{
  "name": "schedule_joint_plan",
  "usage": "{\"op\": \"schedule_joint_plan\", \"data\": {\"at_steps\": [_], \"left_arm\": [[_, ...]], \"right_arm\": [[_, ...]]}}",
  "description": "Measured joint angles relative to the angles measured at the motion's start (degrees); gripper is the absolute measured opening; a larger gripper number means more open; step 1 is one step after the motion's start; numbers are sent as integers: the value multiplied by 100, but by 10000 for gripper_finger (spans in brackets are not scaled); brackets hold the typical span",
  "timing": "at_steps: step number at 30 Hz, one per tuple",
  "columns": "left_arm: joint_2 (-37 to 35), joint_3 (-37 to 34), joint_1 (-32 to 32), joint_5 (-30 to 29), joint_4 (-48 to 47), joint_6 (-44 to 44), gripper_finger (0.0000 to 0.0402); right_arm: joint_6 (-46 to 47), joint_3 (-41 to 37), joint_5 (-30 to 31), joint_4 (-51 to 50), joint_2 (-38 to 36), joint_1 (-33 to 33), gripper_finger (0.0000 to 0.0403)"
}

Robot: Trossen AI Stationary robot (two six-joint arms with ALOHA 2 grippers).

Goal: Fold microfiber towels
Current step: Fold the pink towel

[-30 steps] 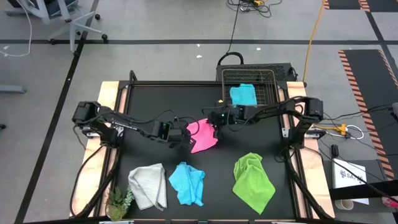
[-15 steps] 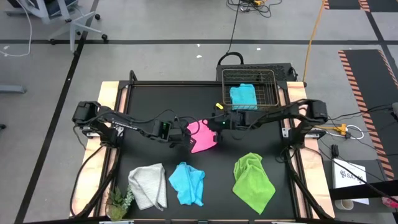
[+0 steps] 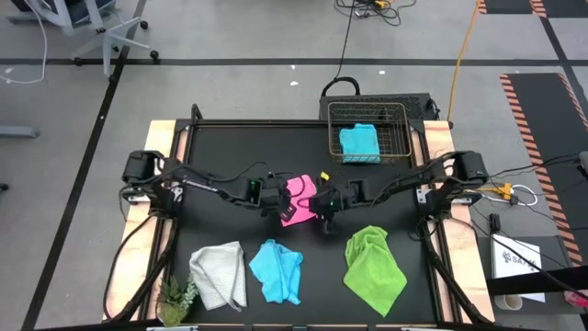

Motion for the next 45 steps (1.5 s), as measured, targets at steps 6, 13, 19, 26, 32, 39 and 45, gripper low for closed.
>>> {"op": "schedule_joint_plan", "data": {"at_steps": [6, 13, 19, 26, 32, 39, 45], "left_arm": [[357, 0, 202, 99, 74, 228, 21], [737, 0, 290, 285, 25, 521, 21], [759, 4, 292, 335, 59, 479, 21], [752, 4, 292, 341, 62, 475, 21], [750, 4, 292, 342, 71, 471, 21], [748, 2, 292, 355, 84, 460, 21], [744, 2, 295, 473, 104, 438, 21]], "right_arm": [[448, 0, 11, 74, 286, 160, 17], [611, 1, 21, -42, 321, 129, 5], [678, -231, 19, -520, 321, 19, 8], [794, -476, 45, -447, 176, 85, 8], [389, -431, 30, -411, -315, 102, 8], [-632, -435, 35, -475, -379, 105, 39], [-1755, -435, 589, -463, -379, 105, 102]]}}
